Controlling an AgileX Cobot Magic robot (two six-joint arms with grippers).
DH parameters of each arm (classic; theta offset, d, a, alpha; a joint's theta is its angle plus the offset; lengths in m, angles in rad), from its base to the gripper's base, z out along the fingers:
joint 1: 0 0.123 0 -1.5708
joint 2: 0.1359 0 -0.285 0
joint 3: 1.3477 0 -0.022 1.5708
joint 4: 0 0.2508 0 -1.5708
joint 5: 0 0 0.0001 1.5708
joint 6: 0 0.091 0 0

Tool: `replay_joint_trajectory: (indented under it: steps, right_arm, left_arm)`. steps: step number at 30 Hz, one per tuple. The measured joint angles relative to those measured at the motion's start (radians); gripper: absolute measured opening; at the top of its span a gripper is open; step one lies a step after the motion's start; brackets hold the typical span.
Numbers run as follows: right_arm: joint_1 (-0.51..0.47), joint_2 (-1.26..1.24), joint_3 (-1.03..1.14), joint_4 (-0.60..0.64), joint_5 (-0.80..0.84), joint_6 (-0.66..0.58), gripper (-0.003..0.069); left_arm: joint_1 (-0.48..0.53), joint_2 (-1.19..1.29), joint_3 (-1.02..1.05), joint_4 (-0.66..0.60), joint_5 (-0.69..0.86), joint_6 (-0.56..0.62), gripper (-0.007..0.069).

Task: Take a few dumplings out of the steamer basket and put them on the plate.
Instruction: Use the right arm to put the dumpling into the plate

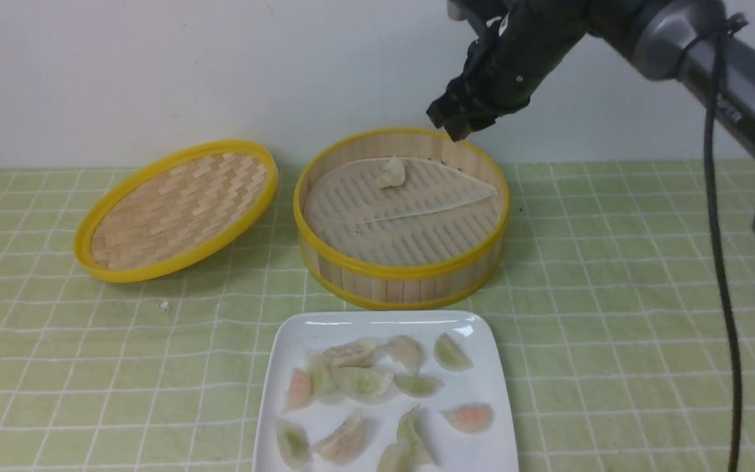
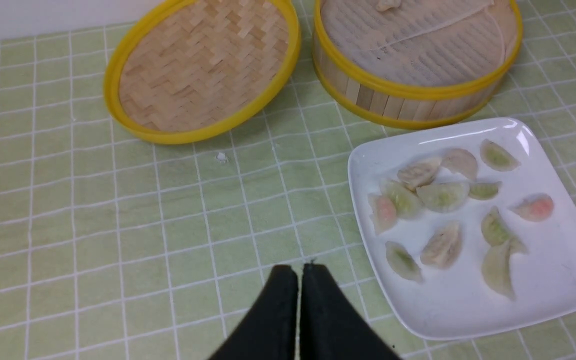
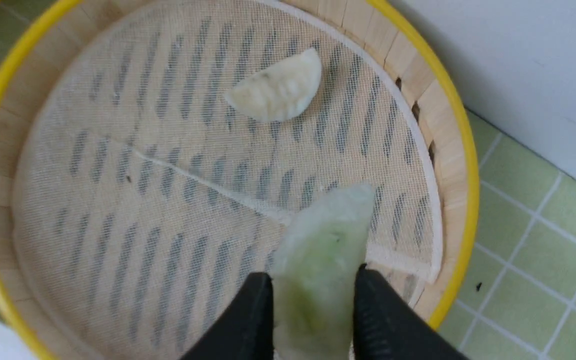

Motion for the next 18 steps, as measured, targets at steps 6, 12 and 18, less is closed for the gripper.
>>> replay_joint_trajectory:
  steps: [6,12,18]
  right_arm:
    - [0.000,-0.325,0.404,0.137,0.000,-0.031,0.0188]
    - [0.004,-0.609,0.850,0.268,-0.022,-0.124,0.0188]
    - [0.100,-0.734,1.261,0.328,-0.227,-0.198,0.0188]
  left_arm:
    - [0.000,0.000,0.000,0.000,0.000,0.000,-0.0006]
    - [0.000,0.000,0.000,0.000,0.000,0.000,-0.0006]
    - [0.000,0.000,0.000,0.000,0.000,0.000,-0.0006]
